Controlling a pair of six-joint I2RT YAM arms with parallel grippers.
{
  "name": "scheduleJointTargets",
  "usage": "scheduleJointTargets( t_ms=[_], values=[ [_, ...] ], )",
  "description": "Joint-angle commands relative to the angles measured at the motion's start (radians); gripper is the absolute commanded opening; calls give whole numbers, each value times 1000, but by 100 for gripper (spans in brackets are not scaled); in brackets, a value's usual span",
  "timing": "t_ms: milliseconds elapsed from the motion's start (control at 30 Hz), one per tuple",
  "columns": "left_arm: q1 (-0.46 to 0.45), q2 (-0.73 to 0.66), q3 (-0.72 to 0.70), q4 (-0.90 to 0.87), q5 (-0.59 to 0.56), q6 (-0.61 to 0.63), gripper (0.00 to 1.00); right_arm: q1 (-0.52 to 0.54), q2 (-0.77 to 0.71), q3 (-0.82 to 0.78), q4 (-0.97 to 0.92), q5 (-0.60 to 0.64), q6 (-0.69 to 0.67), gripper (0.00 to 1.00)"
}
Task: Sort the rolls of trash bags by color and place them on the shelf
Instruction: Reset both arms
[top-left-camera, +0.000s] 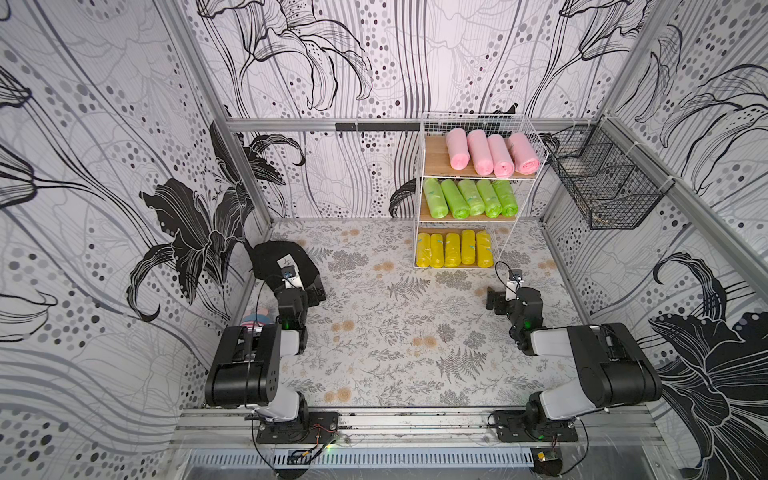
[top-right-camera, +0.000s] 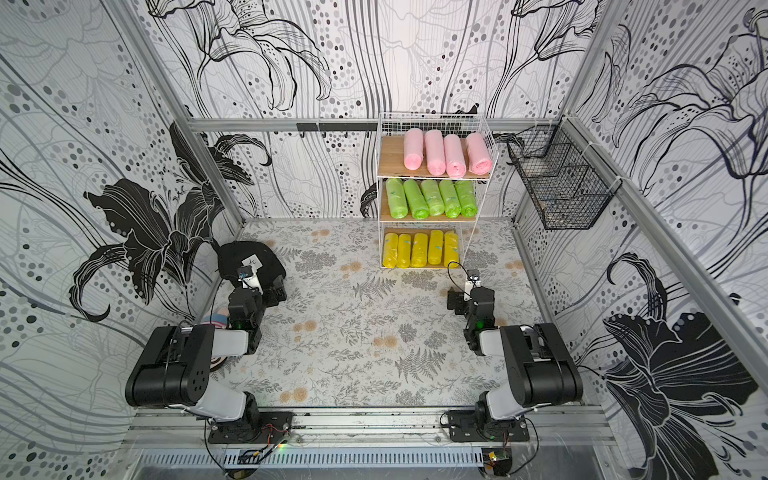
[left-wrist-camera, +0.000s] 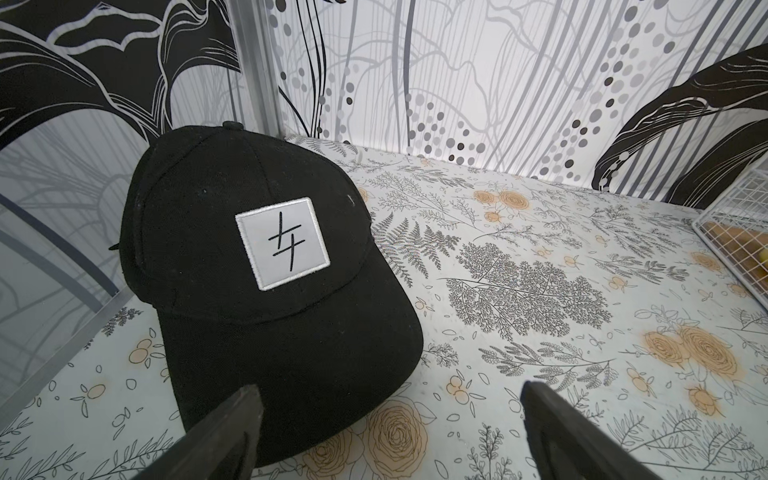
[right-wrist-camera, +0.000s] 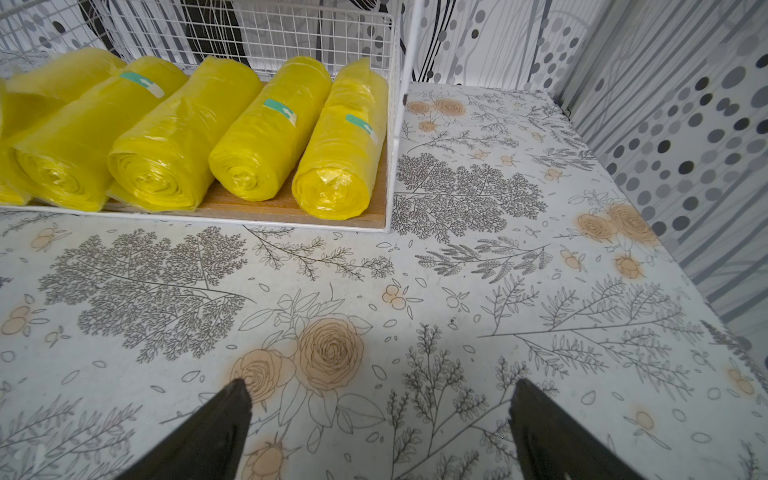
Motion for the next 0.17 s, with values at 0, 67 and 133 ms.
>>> scheduleJointTargets(
  t_ms=[0,67,133],
  values=[
    [-2,8,15,20,10,14,99,-6,-7,16,22,-10,8,100],
    [-2,14,19,25,20,10,99,-6,-8,15,23,-10,9,100],
    [-1,8,12,24,16,10,100,-6,-8,16,22,-10,9,100]
  ],
)
